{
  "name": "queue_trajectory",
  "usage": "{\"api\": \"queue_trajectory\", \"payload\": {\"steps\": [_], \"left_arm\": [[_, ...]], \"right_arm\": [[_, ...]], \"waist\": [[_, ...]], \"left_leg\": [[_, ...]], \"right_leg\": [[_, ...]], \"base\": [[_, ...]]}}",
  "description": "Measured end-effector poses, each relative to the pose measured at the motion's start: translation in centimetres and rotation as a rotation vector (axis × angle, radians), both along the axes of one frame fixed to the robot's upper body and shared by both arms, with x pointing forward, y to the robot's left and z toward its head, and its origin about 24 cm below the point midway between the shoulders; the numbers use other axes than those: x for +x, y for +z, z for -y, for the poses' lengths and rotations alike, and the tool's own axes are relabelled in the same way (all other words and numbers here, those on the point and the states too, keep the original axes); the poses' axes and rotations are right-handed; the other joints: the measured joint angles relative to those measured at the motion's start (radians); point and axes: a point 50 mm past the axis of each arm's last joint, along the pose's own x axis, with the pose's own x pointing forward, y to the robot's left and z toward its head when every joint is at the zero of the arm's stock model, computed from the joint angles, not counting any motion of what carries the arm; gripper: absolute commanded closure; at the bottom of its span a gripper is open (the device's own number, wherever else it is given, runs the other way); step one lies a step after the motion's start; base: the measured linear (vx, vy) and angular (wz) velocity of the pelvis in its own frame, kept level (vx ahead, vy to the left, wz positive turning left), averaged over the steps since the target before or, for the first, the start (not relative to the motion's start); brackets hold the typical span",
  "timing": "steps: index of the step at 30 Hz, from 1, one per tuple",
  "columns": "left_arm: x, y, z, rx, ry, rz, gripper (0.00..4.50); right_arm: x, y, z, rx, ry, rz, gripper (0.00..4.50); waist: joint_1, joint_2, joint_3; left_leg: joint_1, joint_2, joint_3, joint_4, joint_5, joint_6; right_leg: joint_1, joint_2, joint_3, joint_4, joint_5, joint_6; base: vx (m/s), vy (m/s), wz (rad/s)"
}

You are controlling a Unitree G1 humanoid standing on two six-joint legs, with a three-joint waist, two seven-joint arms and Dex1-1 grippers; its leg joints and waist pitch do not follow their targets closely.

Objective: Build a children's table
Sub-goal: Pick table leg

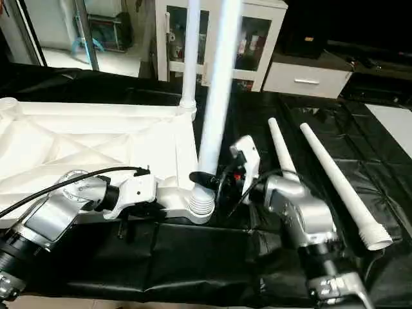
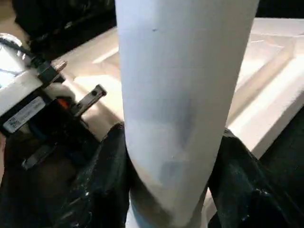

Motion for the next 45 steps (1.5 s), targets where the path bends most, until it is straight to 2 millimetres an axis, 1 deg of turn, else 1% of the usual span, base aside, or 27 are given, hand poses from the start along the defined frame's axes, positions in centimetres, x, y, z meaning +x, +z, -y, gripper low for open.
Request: {"api": "queue_trajectory", "payload": {"steps": [7, 13, 17, 21, 28, 33, 39, 45], "left_arm": [[0.1, -0.1, 0.1, -0.002, -0.003, -0.001, 4.5], [0.2, -0.2, 0.2, -0.002, -0.012, -0.004, 4.5], [0.2, -0.2, 0.4, 0.0, -0.024, -0.004, 4.5], [0.2, -0.2, 0.5, 0.001, -0.03, -0.005, 4.5], [0.2, -0.4, 0.4, 0.003, -0.031, -0.007, 4.5], [0.2, -0.5, 0.4, 0.004, -0.031, -0.011, 4.5], [0.3, -0.6, 0.3, 0.007, -0.026, -0.017, 4.5], [0.2, -0.5, 0.3, 0.009, -0.026, -0.019, 4.5]], "right_arm": [[-1.1, -1.2, 0.7, 0.098, -0.11, -0.007, 2.66], [-2.3, -1.8, 1.0, 0.145, -0.183, 0.002, 2.66], [-3.2, -2.0, 1.2, 0.138, -0.193, 0.029, 2.66], [-3.8, -1.9, 1.1, 0.086, -0.174, 0.086, 2.66], [-4.7, -1.7, 1.2, -0.008, -0.132, 0.138, 2.66], [-4.6, -1.2, 1.2, -0.085, -0.065, 0.171, 2.66], [-3.8, -0.7, 0.7, -0.152, 0.0, 0.188, 2.66], [-3.2, -0.1, 0.6, -0.186, 0.051, 0.179, 2.66]], "waist": [[0.0, 0.002, -0.001], [0.002, 0.011, -0.005], [0.005, 0.015, -0.007], [0.01, 0.017, -0.009], [0.01, 0.019, -0.011], [0.01, 0.018, -0.013], [0.007, 0.01, -0.019], [0.005, 0.007, -0.021]], "left_leg": [[0.0, 0.0, 0.0, 0.0, 0.0, 0.0], [0.0, 0.0, 0.0, 0.0, 0.0, 0.0], [-0.001, 0.0, 0.0, -0.001, 0.0, 0.0], [-0.001, 0.0, 0.0, -0.002, 0.0, 0.0], [0.0, 0.0, 0.0, -0.002, 0.0, 0.0], [0.0, 0.0, 0.0, -0.003, 0.0, 0.0], [0.001, 0.0, -0.001, -0.003, 0.0, 0.0], [0.0, 0.0, -0.001, -0.003, 0.0, 0.0]], "right_leg": [[0.001, 0.0, 0.0, -0.001, -0.001, 0.002], [0.001, 0.0, 0.0, -0.001, -0.002, 0.003], [0.001, 0.0, 0.0, -0.002, -0.003, 0.004], [0.001, 0.0, 0.0, -0.002, -0.004, 0.006], [0.001, 0.0, 0.0, -0.003, -0.005, 0.007], [0.001, 0.0, 0.0, -0.003, -0.005, 0.008], [0.002, 0.0, 0.0, -0.004, -0.005, 0.008], [0.002, 0.0, 0.0, -0.004, -0.005, 0.009]], "base": [[0.0, 0.0, 0.0], [0.0, 0.0, 0.0], [0.0, 0.0, 0.0], [0.0, 0.0, 0.0], [0.0, 0.0, 0.0], [0.0, 0.0, 0.0], [0.0, 0.0, 0.0], [0.0, 0.0, 0.0]]}}
